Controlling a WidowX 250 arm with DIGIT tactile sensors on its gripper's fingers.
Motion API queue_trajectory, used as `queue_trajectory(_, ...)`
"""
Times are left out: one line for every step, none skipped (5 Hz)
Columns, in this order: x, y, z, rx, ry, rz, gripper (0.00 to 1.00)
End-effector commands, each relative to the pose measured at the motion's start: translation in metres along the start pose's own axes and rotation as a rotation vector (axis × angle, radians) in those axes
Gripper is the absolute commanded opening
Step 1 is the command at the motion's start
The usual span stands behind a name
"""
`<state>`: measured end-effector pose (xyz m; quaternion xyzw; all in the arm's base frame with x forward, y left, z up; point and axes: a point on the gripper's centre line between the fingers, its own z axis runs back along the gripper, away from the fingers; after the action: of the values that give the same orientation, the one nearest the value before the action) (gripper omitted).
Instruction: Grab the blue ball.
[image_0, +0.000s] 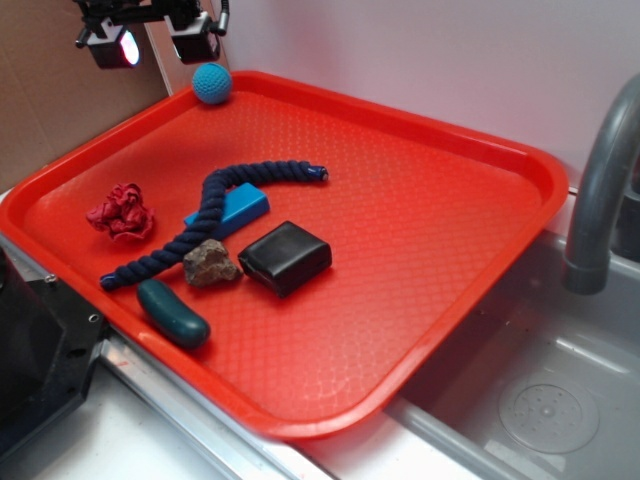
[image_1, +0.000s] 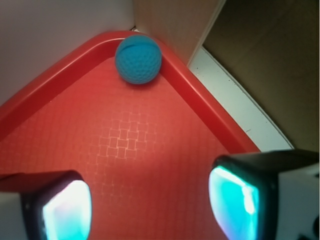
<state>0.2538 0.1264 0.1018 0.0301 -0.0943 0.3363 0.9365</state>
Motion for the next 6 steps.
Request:
queue_trajectory(0.03,0.003,-0.001,-0.025,-0.143,0.057,1.0)
queue_trajectory(0.04,-0.004,-0.021,-0.058,-0.27,0.125,1.0)
queue_trajectory(0.044,-0.004,-0.029,0.005,-0.358,0.174,1.0)
queue_trajectory(0.061,0.001,-0.046,-0.001,-0.318,0.175,1.0)
queue_trajectory(0.073,-0.001,-0.059,0.019,-0.281,0.151,1.0)
queue_trajectory(0.086,0.001,-0.073,0.062,-0.26,0.151,1.0)
